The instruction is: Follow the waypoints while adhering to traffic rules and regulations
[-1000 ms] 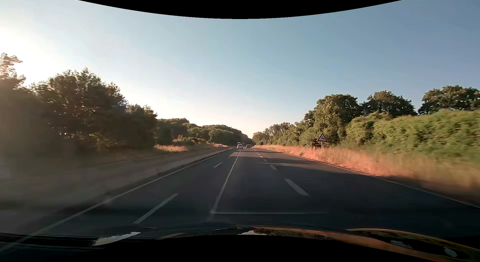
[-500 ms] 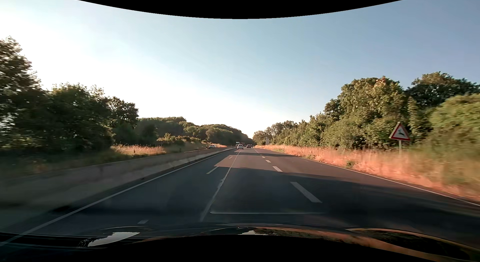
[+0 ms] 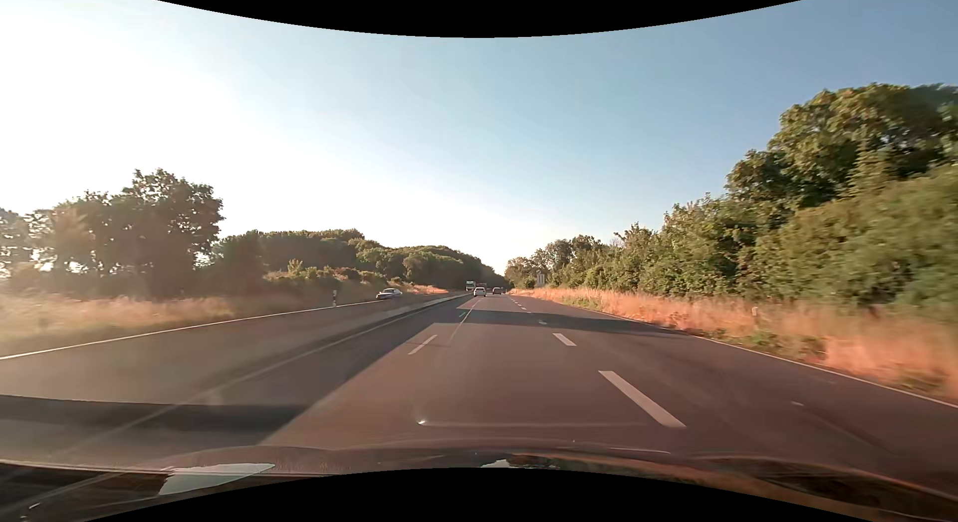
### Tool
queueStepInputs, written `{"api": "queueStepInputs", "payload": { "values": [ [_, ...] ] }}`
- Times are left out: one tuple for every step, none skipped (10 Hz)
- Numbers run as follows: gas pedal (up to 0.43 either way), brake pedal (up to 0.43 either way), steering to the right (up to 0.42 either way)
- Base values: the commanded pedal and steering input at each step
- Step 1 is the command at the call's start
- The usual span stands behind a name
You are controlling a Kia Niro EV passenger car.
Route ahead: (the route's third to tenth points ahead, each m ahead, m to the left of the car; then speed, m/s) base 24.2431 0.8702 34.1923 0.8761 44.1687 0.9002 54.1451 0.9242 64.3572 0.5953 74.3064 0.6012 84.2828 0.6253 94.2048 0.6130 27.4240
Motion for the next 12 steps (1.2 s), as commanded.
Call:
{"api": "queueStepInputs", "payload": {
  "values": [
    [0.339,0.000,0.001],
    [0.339,0.000,0.001],
    [0.299,0.000,0.002],
    [0.020,0.000,0.002],
    [0.000,0.000,0.002],
    [0.000,0.000,0.002],
    [0.000,0.000,0.003],
    [0.000,0.000,0.003],
    [0.000,0.000,0.003],
    [0.000,0.000,0.004],
    [0.000,0.000,0.004],
    [0.000,0.000,0.002]
  ]
}}
